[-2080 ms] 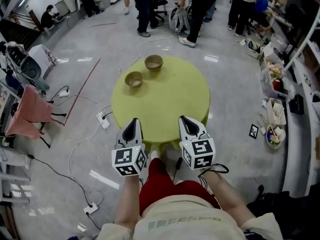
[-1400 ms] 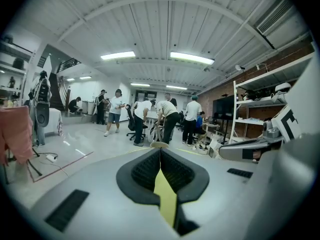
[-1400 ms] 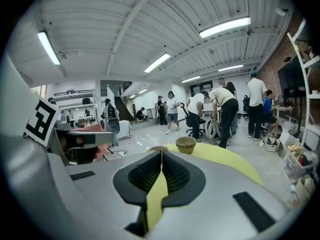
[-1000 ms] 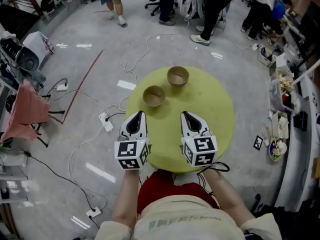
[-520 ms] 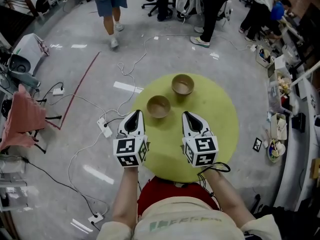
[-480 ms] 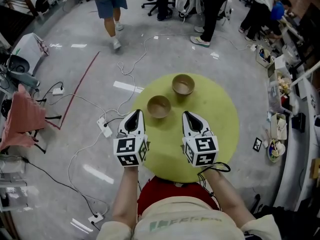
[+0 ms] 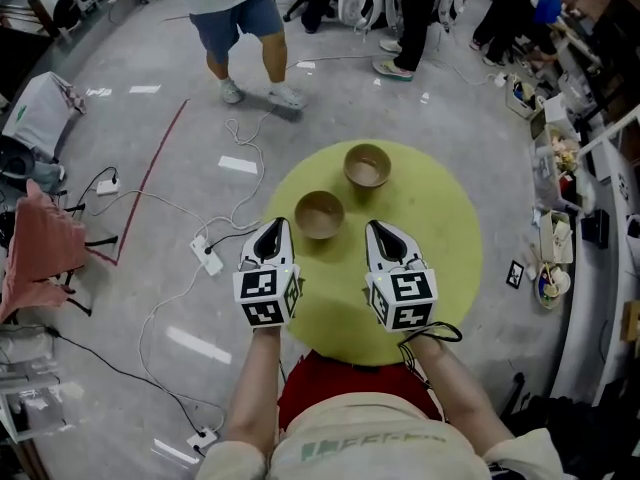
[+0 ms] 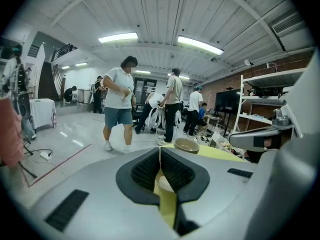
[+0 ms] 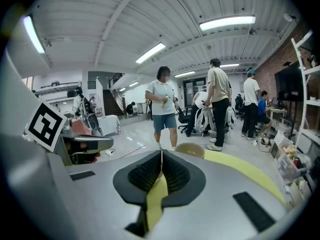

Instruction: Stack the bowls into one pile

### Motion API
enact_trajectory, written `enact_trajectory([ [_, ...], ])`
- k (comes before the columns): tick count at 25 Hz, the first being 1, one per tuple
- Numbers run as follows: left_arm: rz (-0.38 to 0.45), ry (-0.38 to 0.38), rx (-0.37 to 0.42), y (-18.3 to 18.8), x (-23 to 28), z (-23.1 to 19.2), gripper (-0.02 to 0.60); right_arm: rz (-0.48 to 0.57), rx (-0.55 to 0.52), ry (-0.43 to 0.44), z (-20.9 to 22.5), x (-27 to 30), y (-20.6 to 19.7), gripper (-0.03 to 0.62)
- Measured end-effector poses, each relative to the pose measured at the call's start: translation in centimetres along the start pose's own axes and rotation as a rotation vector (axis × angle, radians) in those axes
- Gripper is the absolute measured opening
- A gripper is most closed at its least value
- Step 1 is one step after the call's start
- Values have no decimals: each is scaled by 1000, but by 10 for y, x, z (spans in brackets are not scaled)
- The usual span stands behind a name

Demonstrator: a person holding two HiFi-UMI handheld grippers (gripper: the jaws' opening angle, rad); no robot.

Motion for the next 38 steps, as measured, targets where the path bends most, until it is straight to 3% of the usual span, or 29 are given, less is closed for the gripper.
enact_trajectory([
  [17,-124,-3,-14,-16,55,2,28,-68,36,-11,26,26,-14,37],
  [26,-186,7,-55,-30,77,1,86,-96,42,19,35,44,-23,37],
  [38,-280,35,-103,-48,109,-5,106,-157,31,34,54,75,-35,37],
])
Point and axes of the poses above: the fingertips, and each gripper's own axes: x forward along the fingers, z to its right, y out of its top, the point moved 9 cm from there along -x, backward along the fingers, and after that the axes turned 2 degrees about -z, right-handed, at the moved point
